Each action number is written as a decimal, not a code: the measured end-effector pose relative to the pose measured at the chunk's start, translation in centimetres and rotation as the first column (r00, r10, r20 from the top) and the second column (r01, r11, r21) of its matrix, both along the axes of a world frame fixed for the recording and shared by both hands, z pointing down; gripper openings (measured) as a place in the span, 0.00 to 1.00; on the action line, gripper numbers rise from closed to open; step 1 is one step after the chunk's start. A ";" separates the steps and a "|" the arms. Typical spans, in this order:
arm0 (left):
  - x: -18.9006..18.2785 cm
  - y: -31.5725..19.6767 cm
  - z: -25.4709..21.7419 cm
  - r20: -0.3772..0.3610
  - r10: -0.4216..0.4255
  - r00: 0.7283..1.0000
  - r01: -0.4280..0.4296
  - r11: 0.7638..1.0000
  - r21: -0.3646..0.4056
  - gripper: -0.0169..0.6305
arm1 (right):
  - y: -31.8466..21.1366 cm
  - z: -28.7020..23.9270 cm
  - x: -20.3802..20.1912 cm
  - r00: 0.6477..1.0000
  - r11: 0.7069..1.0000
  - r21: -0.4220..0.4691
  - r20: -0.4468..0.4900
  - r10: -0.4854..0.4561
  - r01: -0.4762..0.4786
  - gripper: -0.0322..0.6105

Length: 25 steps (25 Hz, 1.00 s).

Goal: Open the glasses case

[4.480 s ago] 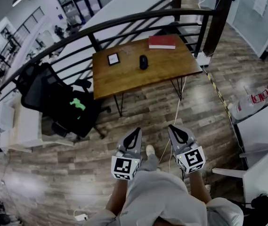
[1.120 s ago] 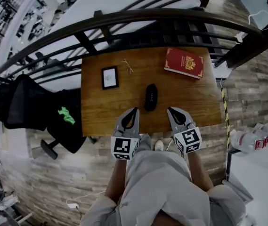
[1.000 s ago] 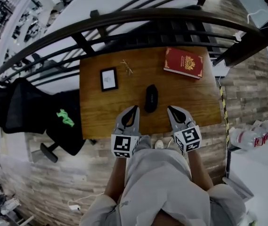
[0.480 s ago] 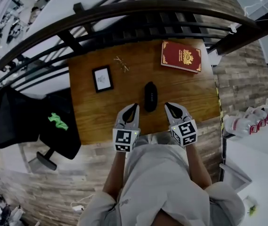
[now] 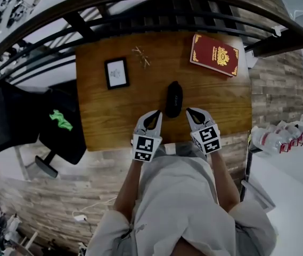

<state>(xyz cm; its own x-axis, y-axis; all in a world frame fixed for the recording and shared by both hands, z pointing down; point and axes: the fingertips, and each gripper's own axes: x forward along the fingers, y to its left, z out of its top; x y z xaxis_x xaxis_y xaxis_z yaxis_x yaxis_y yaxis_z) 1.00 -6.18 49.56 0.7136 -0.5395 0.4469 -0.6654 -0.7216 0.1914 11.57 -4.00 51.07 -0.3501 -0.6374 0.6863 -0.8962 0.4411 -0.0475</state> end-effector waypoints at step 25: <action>3.2 3.4 8.5 0.182 0.048 0.982 -0.031 0.995 -0.092 0.35 | -1.9 8.5 0.0 0.946 0.943 -0.119 -0.049 -0.319 0.312 0.05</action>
